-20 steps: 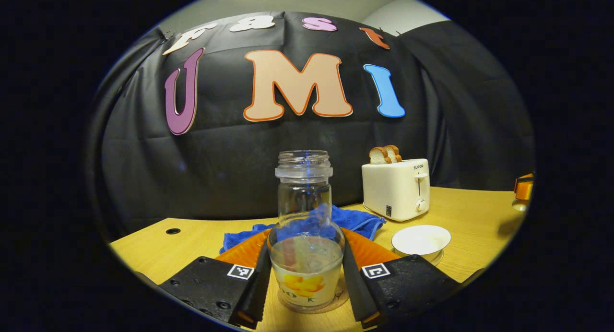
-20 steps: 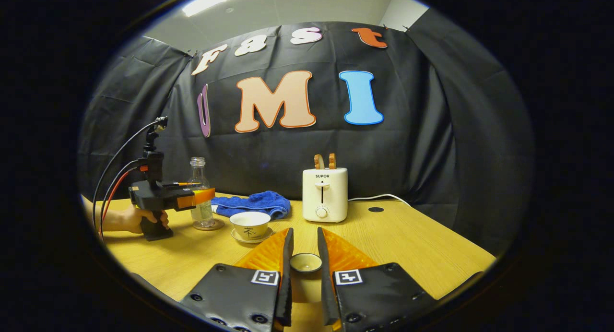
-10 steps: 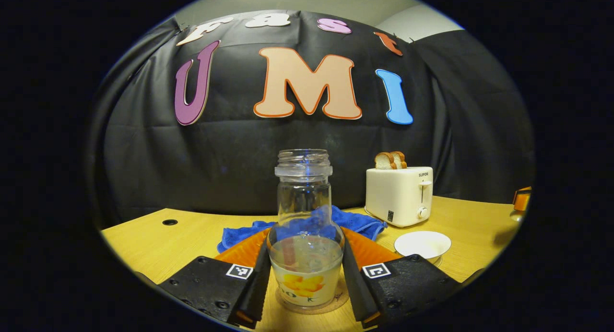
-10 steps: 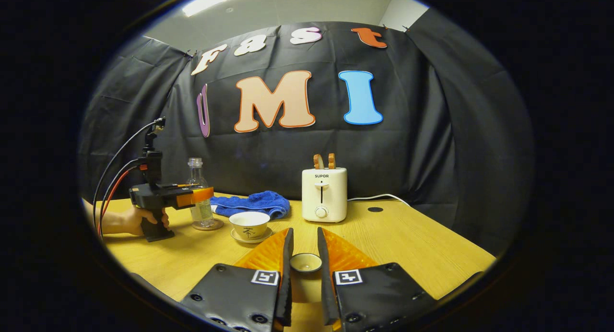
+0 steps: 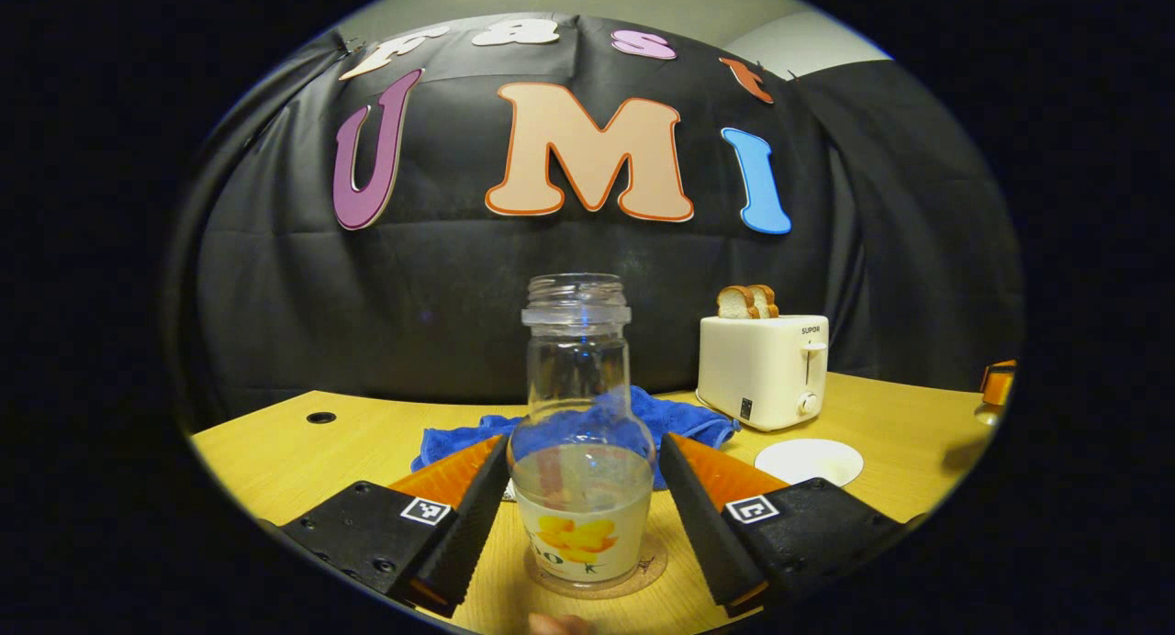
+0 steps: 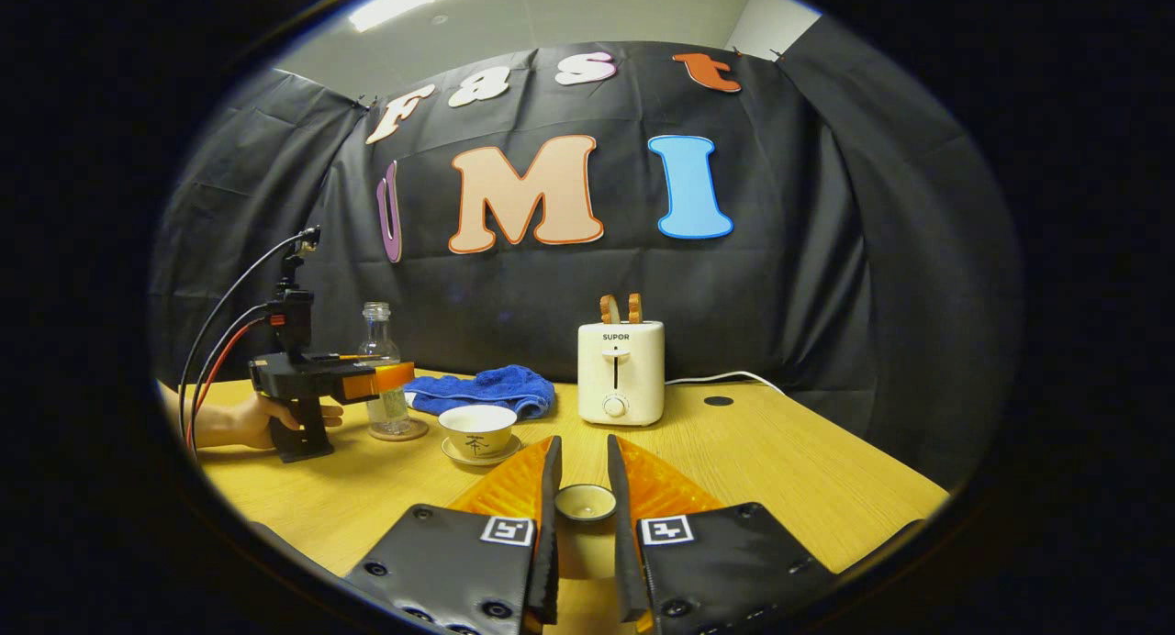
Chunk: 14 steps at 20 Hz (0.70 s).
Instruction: Open the teacup lid with one hand, grasp the water bottle and pour water into the teacup with the other hand; after pouring, place the water bottle on the coaster and then close the teacup lid.
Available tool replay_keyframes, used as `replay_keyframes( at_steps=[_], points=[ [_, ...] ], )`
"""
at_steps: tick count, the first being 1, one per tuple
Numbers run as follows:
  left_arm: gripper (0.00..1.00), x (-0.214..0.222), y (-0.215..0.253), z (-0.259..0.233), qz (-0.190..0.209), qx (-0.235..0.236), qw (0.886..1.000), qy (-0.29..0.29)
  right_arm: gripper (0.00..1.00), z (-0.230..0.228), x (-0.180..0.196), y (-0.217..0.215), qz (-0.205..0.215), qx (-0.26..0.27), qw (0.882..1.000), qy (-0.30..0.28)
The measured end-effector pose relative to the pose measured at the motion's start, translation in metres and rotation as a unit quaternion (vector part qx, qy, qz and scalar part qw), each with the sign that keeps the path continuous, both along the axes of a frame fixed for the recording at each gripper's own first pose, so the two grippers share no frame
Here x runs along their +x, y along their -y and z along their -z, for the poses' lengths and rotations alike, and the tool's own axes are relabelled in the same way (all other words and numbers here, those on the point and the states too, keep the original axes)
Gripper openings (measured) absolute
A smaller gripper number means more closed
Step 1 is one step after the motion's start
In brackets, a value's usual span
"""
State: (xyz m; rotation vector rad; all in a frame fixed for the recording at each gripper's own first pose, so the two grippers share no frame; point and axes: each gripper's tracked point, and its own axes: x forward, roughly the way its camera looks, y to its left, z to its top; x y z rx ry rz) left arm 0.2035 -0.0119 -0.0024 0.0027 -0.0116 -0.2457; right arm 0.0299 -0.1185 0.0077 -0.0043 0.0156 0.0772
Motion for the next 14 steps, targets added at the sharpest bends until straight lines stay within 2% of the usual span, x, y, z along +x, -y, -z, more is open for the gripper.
replay_keyframes(
  at_steps=[14],
  points=[
    [0.94, -0.021, -0.006, 0.002, -0.005, -0.003, 1.000, -0.005, 0.28, 0.001, 0.000, 0.000, -0.001, 0.000, 1.000, 0.001]
  ],
)
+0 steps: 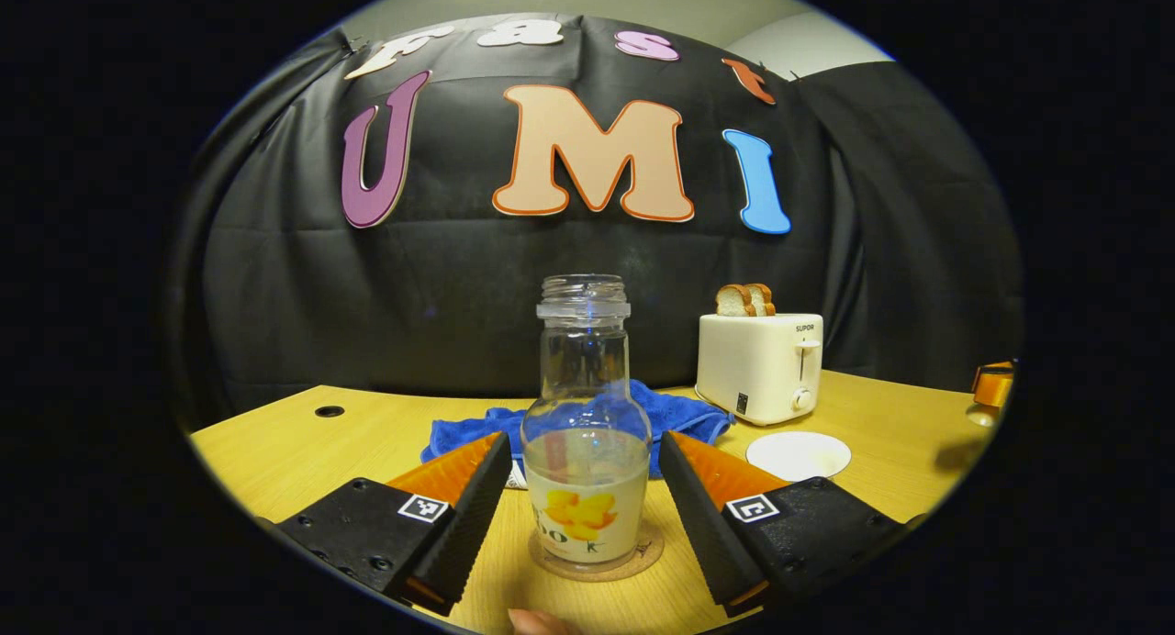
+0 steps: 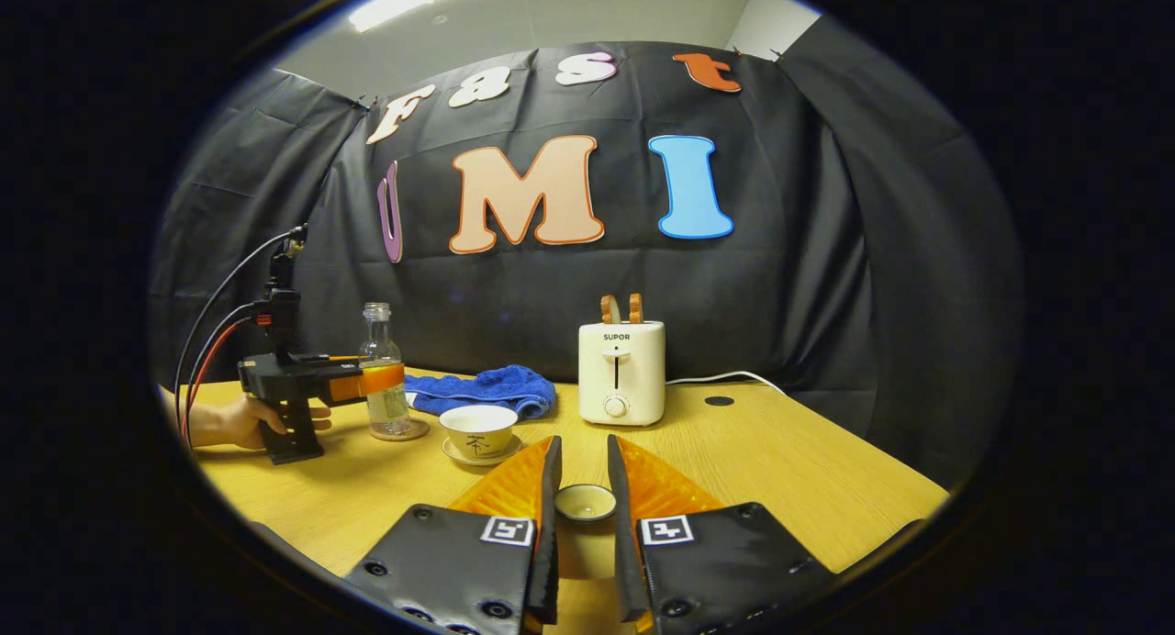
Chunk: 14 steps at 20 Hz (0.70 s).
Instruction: Open the teacup lid with one hand, grasp the water bottle and pour water into the teacup with the other hand; after pouring, place the water bottle on the coaster and then close the teacup lid.
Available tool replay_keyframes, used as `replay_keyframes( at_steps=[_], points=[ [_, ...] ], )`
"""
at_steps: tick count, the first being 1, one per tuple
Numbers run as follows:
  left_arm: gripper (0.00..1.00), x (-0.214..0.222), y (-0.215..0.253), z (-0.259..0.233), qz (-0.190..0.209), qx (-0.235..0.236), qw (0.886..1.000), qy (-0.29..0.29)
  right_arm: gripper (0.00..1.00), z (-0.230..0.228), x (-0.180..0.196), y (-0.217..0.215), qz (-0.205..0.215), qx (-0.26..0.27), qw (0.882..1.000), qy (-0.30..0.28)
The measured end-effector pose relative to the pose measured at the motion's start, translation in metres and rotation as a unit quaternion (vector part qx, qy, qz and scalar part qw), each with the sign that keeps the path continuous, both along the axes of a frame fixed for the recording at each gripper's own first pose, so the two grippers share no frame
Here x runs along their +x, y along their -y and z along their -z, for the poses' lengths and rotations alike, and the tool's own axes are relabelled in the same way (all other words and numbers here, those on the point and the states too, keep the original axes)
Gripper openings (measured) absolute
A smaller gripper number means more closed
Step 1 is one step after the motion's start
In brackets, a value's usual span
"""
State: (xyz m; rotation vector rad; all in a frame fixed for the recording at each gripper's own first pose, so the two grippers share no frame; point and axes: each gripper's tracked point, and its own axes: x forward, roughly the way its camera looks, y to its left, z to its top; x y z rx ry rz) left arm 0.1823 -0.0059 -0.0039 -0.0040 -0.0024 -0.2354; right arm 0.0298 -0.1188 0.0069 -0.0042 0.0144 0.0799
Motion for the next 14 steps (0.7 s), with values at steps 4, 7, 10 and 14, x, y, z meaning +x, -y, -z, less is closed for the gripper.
replay_keyframes(
  at_steps=[4, 7, 10, 14],
  points=[
    [0.94, -0.017, -0.006, 0.000, -0.003, -0.001, 1.000, 0.001, 0.28, -0.001, 0.000, -0.001, -0.001, 0.000, 1.000, 0.000],
    [0.94, -0.035, -0.012, 0.000, -0.008, 0.001, 1.000, -0.001, 0.28, 0.000, -0.001, -0.004, -0.006, 0.000, 1.000, 0.000],
    [0.93, -0.061, -0.017, -0.002, -0.004, 0.000, 1.000, 0.001, 0.28, -0.001, 0.000, -0.005, -0.009, 0.001, 1.000, 0.001],
    [0.92, -0.096, -0.042, 0.003, -0.012, 0.000, 1.000, 0.001, 0.28, 0.001, 0.007, -0.022, -0.033, 0.002, 0.999, 0.000]
  ],
)
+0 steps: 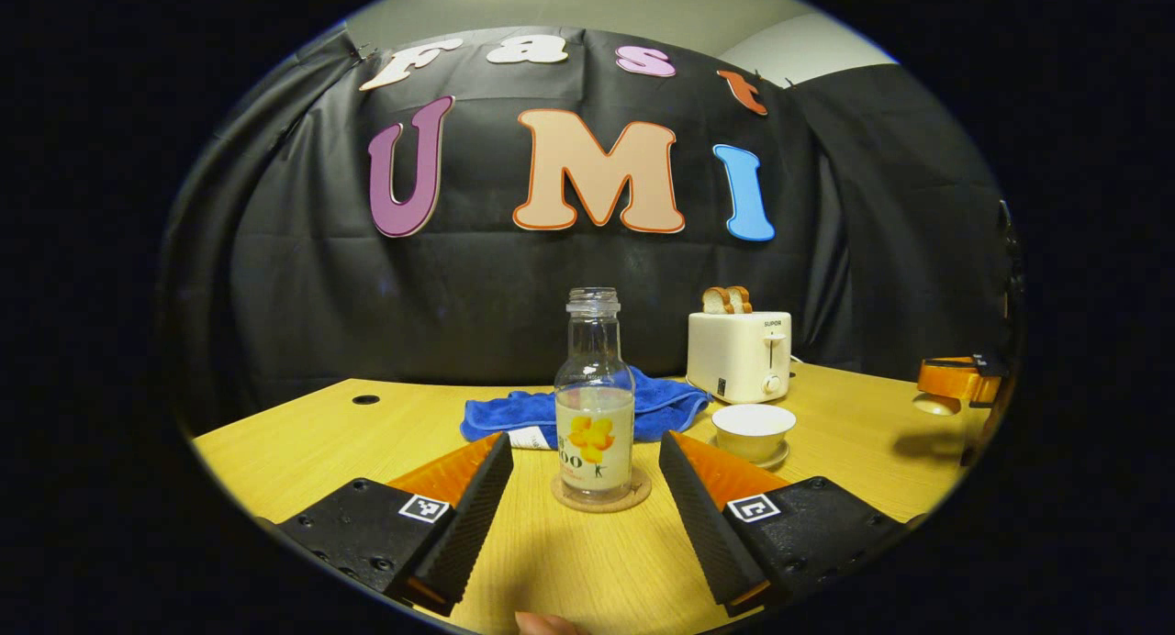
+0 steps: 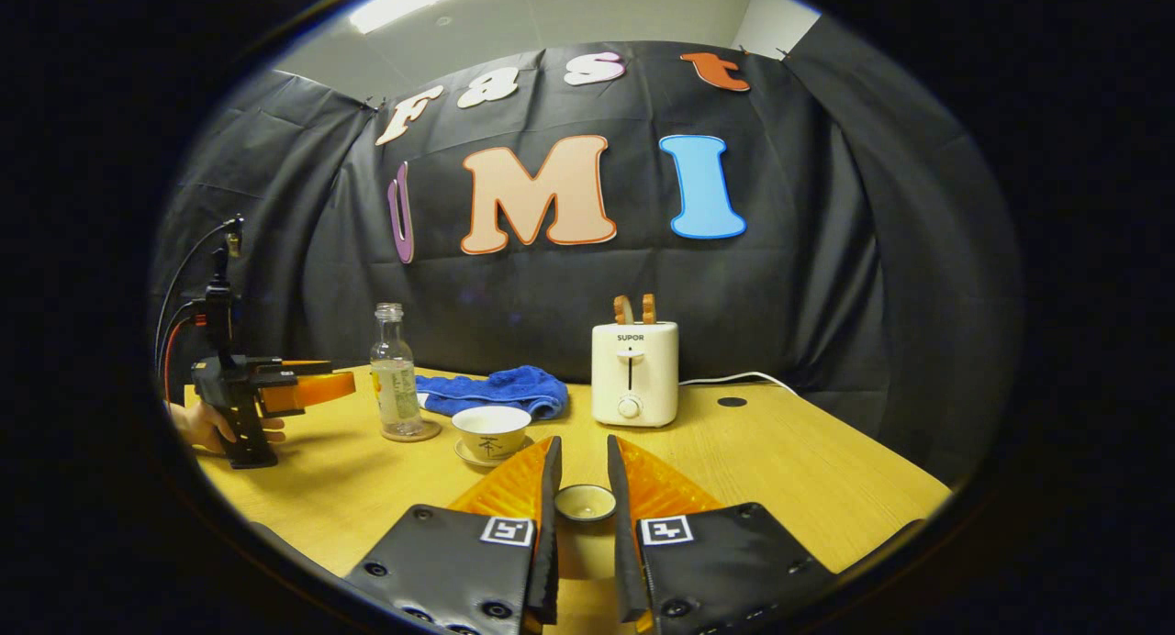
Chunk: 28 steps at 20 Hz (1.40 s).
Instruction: Open the teacup lid with one hand, grasp the water bottle and pour water into the teacup with the other hand; after pouring, place the water bottle on the coaster and then close the teacup lid.
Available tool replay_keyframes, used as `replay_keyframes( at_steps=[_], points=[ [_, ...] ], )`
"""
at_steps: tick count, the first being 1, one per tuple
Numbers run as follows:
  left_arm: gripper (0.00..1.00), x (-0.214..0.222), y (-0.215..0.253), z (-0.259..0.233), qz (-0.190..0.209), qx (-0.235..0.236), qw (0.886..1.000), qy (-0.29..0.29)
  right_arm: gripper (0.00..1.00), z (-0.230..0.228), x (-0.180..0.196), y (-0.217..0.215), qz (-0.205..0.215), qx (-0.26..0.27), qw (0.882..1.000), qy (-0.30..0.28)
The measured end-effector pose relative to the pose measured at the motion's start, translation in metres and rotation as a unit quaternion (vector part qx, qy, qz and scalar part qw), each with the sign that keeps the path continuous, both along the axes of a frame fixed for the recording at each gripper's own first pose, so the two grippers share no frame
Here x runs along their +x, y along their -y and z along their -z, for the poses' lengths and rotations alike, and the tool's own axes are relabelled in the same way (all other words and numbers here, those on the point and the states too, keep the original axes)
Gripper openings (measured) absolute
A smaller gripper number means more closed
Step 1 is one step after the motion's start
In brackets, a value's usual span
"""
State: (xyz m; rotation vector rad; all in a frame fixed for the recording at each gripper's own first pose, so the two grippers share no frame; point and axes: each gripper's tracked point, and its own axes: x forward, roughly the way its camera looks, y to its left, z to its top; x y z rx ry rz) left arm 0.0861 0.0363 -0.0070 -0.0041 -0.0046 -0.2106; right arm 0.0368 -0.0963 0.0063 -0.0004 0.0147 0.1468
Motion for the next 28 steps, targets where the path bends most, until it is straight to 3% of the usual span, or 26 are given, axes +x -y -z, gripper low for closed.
replay_keyframes(
  at_steps=[8, 15, 22, 28],
  points=[
    [0.94, -0.041, -0.030, 0.000, -0.042, 0.001, 0.999, -0.002, 0.28, 0.006, 0.045, -0.047, -0.035, -0.009, 0.999, -0.011],
    [0.94, -0.058, -0.037, 0.000, -0.057, 0.001, 0.998, -0.003, 0.28, -0.017, 0.103, -0.104, -0.046, -0.017, 0.999, 0.001],
    [0.94, -0.060, -0.037, -0.001, -0.057, 0.001, 0.998, -0.004, 0.28, 0.007, 0.159, -0.122, -0.033, -0.034, 0.998, -0.033],
    [0.94, -0.060, -0.035, -0.001, -0.057, 0.001, 0.998, -0.003, 0.28, 0.029, 0.172, -0.130, -0.033, -0.045, 0.997, -0.052]
  ],
)
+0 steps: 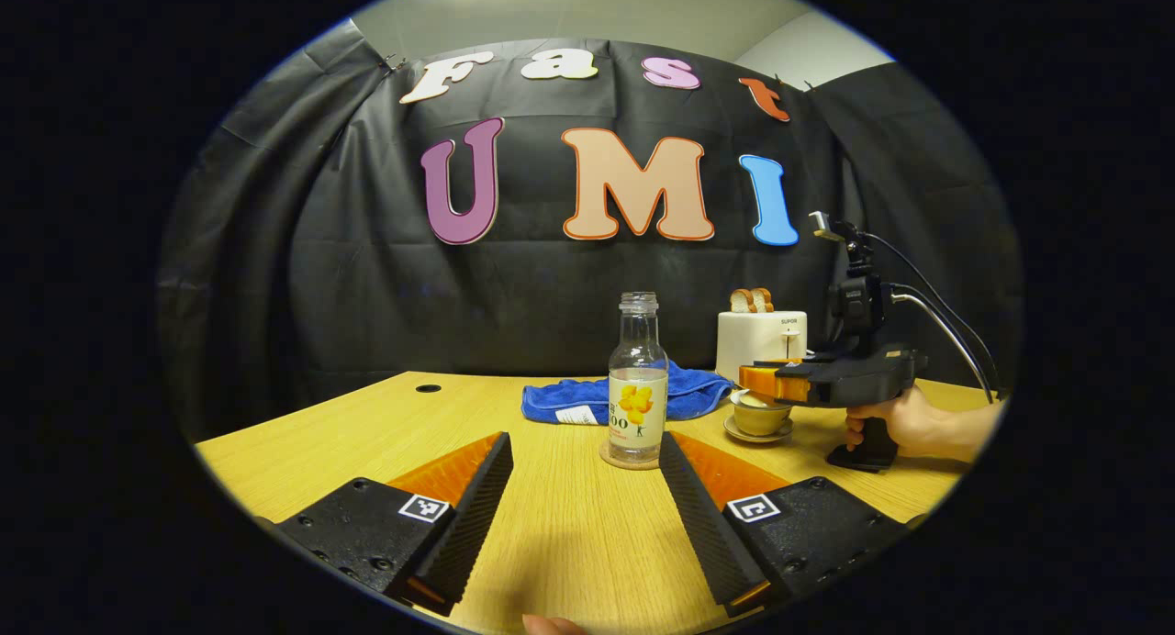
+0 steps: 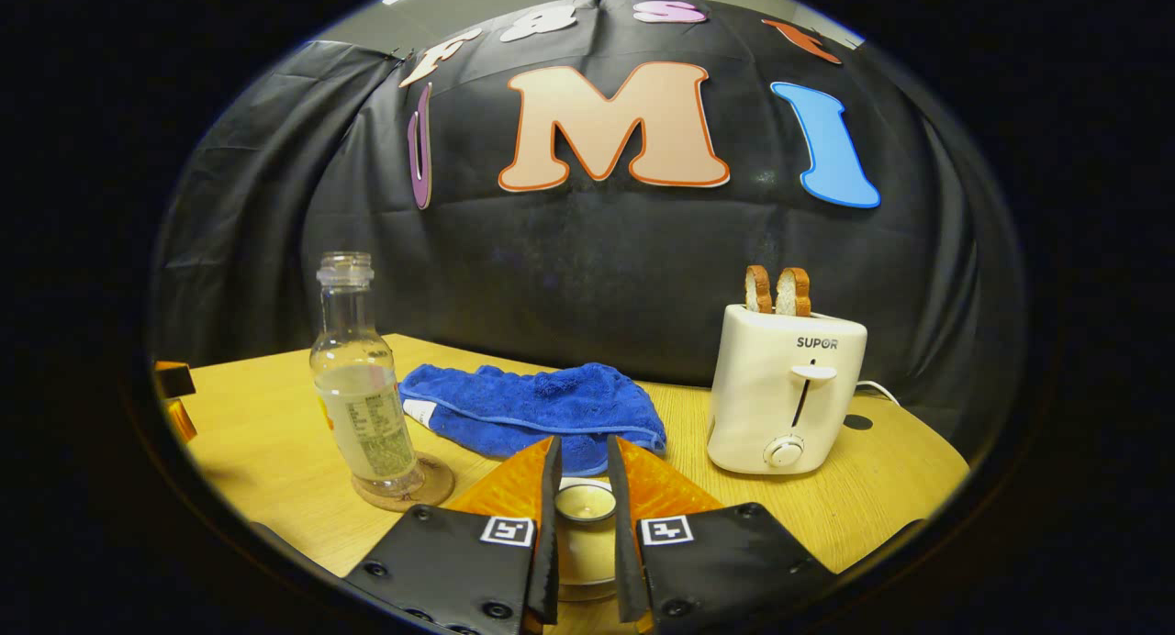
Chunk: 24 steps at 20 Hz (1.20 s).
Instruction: Open the teacup lid with one hand, grasp the water bottle and pour water into the teacup with the other hand; after pouring, place the water bottle on the coaster and then close the teacup lid.
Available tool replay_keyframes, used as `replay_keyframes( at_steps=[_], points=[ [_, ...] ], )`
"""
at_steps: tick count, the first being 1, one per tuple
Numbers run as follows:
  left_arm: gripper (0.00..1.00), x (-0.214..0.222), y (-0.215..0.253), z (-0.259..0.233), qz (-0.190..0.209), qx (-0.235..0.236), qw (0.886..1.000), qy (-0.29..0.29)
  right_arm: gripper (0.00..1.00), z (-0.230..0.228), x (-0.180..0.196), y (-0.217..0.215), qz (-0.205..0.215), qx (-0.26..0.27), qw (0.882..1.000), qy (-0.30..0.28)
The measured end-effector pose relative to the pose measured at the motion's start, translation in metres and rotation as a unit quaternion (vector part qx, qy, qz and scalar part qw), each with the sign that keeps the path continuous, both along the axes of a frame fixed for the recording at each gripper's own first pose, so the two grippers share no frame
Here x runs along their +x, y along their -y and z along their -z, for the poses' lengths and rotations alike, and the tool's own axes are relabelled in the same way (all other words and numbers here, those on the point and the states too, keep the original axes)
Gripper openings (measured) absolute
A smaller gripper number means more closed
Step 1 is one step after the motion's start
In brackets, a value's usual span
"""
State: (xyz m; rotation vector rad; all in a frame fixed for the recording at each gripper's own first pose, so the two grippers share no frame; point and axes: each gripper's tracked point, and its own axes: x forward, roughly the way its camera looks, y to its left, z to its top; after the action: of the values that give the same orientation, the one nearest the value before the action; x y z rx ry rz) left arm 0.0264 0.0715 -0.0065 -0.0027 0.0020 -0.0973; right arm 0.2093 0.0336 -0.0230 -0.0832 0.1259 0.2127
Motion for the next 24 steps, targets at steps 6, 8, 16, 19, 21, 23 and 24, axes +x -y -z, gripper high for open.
replay_keyframes(
  at_steps=[6, 8, 16, 19, 21, 23, 24],
  points=[
    [0.94, 0.0017, -0.0020, -0.0005, 0.000, -0.001, 1.000, -0.001, 0.28, 0.0032, 0.0025, -0.0041, -0.002, -0.001, 1.000, -0.005],
    [0.94, 0.0017, -0.0013, 0.0002, 0.000, -0.001, 1.000, -0.001, 0.28, 0.0030, 0.0010, -0.0060, -0.003, -0.006, 1.000, -0.004],
    [0.93, 0.0004, 0.0002, 0.0004, 0.000, -0.001, 1.000, -0.001, 0.28, 0.0041, -0.0021, -0.0033, -0.002, -0.003, 1.000, -0.010],
    [0.93, -0.0001, 0.0001, 0.0002, -0.001, -0.001, 1.000, -0.001, 0.28, 0.0047, -0.0028, -0.0036, -0.002, -0.002, 1.000, -0.011],
    [0.94, 0.0000, 0.0003, 0.0004, -0.001, -0.001, 1.000, -0.001, 0.31, 0.0045, -0.0033, -0.0049, -0.004, -0.003, 1.000, -0.010],
    [0.94, 0.0000, 0.0005, 0.0002, -0.001, -0.001, 1.000, -0.001, 0.31, 0.0037, -0.0041, -0.0040, -0.004, -0.003, 1.000, -0.009],
    [0.94, 0.0000, 0.0001, -0.0001, -0.001, -0.001, 1.000, -0.001, 0.31, 0.0044, -0.0038, -0.0041, -0.005, -0.001, 1.000, -0.011]
  ],
)
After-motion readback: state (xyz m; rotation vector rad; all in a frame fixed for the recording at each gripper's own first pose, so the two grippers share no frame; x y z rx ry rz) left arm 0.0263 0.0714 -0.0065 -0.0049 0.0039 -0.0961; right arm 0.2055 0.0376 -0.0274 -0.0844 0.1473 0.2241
